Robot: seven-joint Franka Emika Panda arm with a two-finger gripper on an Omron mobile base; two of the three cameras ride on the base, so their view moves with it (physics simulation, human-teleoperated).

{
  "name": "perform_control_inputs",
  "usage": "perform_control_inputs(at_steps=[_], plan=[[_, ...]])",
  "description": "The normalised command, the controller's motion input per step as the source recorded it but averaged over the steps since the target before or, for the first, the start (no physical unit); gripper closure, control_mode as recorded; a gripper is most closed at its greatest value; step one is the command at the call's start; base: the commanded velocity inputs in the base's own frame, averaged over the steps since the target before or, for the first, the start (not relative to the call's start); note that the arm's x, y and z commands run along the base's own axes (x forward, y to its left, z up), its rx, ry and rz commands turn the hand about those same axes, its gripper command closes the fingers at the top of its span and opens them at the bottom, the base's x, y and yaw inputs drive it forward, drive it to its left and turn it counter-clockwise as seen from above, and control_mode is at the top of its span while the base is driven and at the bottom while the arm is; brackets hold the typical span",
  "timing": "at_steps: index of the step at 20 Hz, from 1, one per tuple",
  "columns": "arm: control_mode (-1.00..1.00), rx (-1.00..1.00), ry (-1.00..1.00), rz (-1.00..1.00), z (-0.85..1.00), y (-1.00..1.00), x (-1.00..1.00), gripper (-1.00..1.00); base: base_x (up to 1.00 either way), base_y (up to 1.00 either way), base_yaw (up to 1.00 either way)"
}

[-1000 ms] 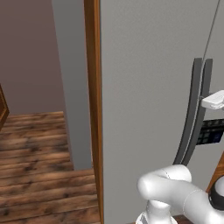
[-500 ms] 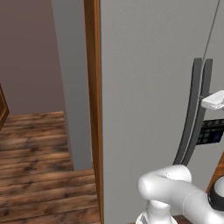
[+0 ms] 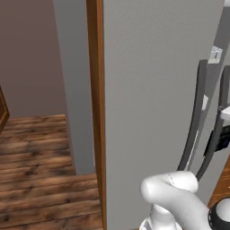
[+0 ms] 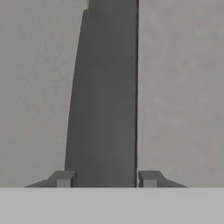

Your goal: Open the freezer door, pick up the ice cube tray from the freezer, and place it on the dining counter.

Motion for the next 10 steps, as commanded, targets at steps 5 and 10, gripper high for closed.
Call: perform_control_inputs(at_steps=[5, 10], plan=[[-1.0, 0.0, 0.0, 0.0, 0.0, -0.43, -0.89, 1.0, 0.0, 0.0, 0.0], [-1.0, 0.0, 0.0, 0.0, 0.0, -0.48, -0.84, 1.0, 0.0, 0.0, 0.0]])
